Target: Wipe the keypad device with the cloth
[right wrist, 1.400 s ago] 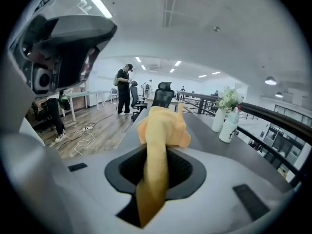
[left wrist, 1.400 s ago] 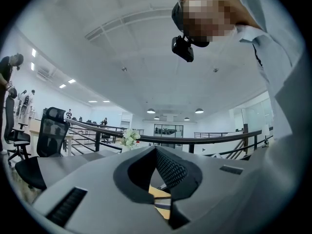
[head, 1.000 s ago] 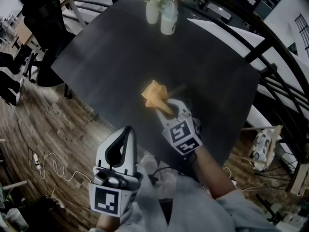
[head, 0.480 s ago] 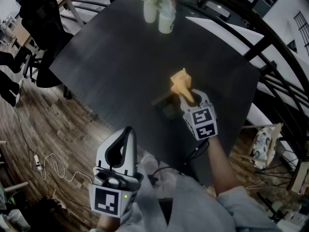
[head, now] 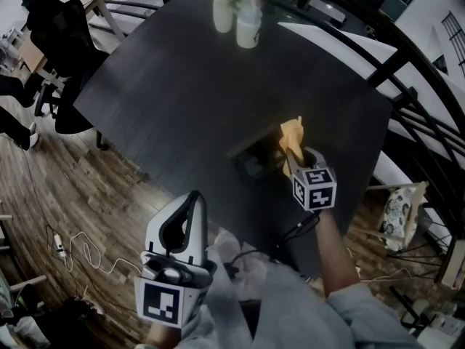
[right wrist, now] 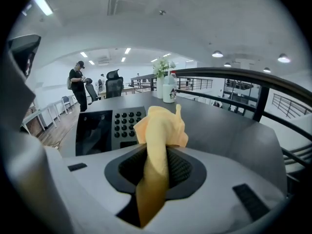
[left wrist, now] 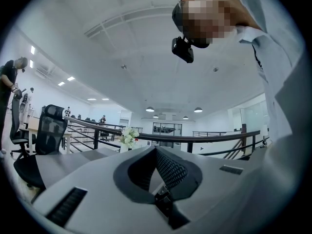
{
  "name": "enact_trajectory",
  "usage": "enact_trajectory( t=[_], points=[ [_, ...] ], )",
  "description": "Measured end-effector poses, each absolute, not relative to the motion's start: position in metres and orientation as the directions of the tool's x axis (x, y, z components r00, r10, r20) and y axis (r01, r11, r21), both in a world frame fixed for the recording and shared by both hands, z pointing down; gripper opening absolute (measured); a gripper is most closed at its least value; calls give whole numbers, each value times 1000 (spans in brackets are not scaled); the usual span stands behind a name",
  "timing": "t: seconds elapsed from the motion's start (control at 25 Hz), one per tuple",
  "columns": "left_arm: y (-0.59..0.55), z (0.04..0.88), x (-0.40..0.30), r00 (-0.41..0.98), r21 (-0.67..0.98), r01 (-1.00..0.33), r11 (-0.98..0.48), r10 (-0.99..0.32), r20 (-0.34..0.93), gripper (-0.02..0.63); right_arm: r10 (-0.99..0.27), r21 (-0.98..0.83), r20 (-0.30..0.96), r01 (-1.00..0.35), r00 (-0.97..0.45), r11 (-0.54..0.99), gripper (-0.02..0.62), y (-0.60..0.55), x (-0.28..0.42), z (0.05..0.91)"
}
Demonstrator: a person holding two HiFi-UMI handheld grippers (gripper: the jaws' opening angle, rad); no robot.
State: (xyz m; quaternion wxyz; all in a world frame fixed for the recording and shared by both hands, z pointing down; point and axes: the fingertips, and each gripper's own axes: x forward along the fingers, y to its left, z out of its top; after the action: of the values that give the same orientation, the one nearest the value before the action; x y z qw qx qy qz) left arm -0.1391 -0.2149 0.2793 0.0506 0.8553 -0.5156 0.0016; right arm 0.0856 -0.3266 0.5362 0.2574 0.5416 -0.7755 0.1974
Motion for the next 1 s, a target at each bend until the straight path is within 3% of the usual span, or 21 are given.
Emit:
enact_trajectory(
  t=[0.4,1.0],
  points=[
    [-213,279,-135,486,83,-873,-481,-872,54,14,-692,-77,668,-950,-273,301,101,-279,78,567],
    [-209,274,-134,485,83,-873,-481,-873,41,14,-530,-156,675,-802,-513,577,101,-215,-29,564]
  ],
)
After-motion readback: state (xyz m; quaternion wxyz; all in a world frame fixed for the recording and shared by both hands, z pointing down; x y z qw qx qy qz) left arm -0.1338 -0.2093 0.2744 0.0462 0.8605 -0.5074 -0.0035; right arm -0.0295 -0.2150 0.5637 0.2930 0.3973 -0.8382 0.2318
